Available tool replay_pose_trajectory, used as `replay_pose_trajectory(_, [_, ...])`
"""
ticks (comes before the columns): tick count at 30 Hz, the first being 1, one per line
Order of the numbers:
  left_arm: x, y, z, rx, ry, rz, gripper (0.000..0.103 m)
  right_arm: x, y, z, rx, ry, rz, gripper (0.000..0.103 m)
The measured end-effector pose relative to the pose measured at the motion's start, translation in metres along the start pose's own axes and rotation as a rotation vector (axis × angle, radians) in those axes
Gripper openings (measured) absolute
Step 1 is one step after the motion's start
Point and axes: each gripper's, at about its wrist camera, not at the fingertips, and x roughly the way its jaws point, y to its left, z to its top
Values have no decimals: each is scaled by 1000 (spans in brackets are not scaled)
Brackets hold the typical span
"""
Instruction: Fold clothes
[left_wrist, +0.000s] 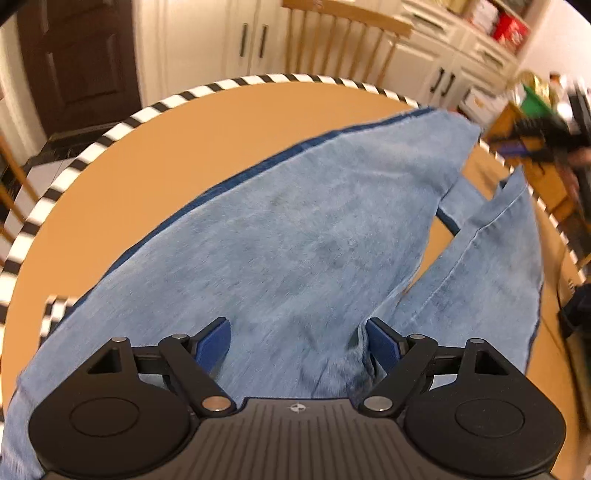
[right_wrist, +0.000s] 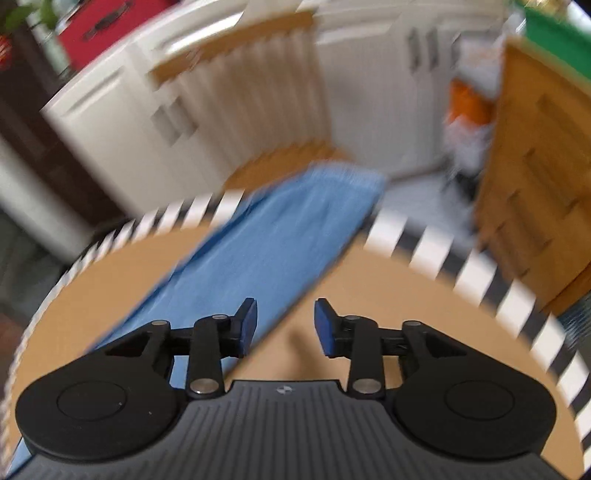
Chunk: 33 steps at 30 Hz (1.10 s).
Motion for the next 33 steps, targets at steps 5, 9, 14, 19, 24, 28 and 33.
replay_pose_trajectory(5, [-26,6,-27,16,2,85,84,6,0,-42,-47,151,65,39])
replay_pose_trajectory(9, [-44,14,-50,-41,-18,108,84,-2,7,-56,3,161,52,48])
replay_pose_trajectory(14, [-52,24,-74,-98,3,120,84,-36,29,-69,-363,-11,-117,50])
replay_pose_trajectory(19, [-53,28,-96,-128,10,123,85,-36,64,-106,-814,22,-134,44])
replay_pose_trajectory(24, [-49,18,-102,-65,15,164,89,-14,102,-130,-1081,-53,-156,23])
replay_pose_trajectory(28, [-42,12,-103,-38,22,178,94,-27,119,-126,-1049,-20,-30,3])
replay_pose_trajectory(33, [-40,11,-104,-25,25,172,98,-69,133,-115,-1052,-15,-56,2])
